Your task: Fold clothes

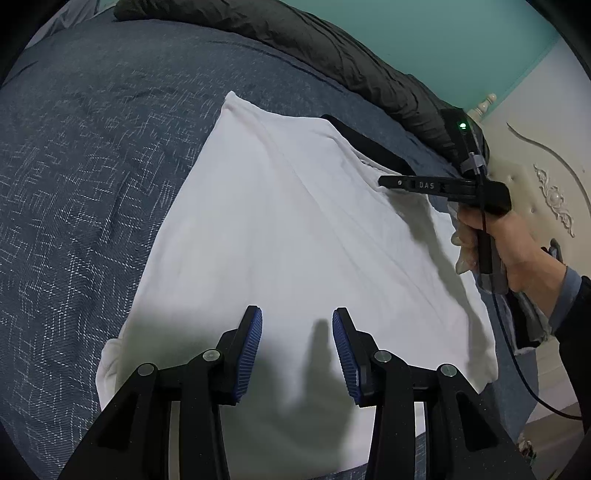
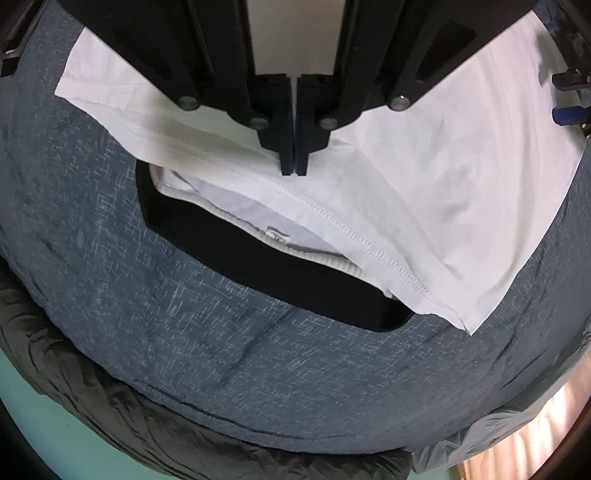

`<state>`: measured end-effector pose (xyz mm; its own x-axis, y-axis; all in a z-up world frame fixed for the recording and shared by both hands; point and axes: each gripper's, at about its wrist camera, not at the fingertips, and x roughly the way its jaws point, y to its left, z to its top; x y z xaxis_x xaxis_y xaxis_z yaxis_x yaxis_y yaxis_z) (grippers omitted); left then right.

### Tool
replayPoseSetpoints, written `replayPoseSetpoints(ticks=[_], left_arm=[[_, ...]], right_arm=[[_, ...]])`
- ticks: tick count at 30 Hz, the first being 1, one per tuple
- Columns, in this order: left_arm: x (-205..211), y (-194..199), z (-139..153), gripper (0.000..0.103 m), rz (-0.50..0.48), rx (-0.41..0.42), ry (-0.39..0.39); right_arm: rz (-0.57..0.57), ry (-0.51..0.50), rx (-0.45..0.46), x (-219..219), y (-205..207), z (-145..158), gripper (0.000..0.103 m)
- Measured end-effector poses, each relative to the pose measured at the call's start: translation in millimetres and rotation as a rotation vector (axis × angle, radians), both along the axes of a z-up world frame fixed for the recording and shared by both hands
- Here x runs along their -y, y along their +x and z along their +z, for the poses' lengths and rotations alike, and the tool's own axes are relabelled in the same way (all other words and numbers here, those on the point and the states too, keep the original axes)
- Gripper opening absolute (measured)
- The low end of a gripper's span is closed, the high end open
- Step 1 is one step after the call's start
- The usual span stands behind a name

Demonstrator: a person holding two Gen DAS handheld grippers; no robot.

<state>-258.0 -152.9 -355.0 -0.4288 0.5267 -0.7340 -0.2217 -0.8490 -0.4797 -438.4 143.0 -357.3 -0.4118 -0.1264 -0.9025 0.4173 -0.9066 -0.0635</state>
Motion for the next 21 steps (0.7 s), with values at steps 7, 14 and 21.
replayPoseSetpoints(ticks=[7,14,21], left_arm=[[1,0,-2,0.043,0.002,0.003,0.006],[1,-1,-2,0.044,0.003,0.007,0.012],[-1,-2,-2,0.044,0.001,0.008,0.012]], right_arm=[[-0.018,-0.027,-0.101,-7,4,22,0.0],[-0.042,-0.066,0.019,-3,-3,6,0.003],[-0.025,-0.092,0.021,4,-2,-9,0.037]])
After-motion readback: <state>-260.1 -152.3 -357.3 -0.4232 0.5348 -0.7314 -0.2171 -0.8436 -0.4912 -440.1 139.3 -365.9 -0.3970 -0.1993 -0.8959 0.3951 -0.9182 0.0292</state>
